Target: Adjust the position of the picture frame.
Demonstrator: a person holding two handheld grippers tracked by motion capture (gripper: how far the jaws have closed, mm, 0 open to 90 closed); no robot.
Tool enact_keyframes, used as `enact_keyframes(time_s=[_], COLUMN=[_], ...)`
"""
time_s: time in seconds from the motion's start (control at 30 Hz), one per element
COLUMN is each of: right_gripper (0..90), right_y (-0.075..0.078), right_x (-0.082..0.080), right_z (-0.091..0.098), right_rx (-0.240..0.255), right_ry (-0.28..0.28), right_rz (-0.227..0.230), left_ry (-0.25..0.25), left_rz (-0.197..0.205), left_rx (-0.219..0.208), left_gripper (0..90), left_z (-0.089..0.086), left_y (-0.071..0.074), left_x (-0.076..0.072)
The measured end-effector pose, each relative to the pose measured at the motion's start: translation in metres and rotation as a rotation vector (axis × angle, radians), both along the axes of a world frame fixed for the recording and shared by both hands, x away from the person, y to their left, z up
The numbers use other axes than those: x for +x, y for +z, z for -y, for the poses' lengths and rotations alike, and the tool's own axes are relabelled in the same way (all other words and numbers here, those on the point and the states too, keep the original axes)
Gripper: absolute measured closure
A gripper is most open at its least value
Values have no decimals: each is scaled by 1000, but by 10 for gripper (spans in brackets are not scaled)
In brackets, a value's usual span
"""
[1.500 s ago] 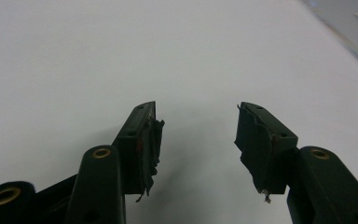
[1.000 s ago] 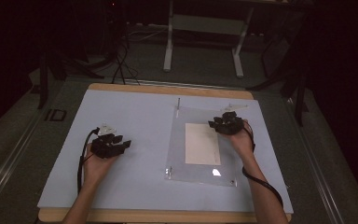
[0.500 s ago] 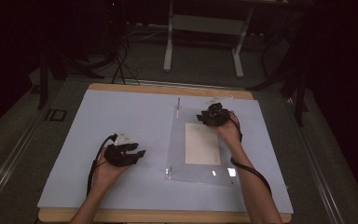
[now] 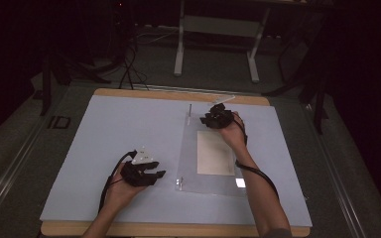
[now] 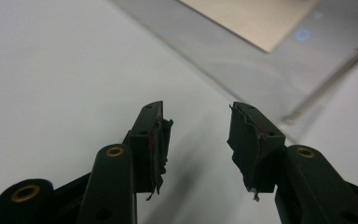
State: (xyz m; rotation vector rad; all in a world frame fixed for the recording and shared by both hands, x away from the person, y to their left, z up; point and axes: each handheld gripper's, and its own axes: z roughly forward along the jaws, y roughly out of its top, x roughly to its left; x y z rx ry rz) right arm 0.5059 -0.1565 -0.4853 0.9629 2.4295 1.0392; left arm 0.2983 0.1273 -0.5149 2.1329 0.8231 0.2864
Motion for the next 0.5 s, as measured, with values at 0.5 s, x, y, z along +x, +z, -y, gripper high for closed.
enact_keyframes(time_s=[0.5], right_gripper=[639], right_y=[-7], right_x=[12], right_z=[-20], right_rx=[-5], right_ry=[15], right_rz=[-14], left_ry=[-158], left_rz=[-5], left_rx=[20], left_gripper=[594], left_z=[40], left_y=[-5], left_x=[-14])
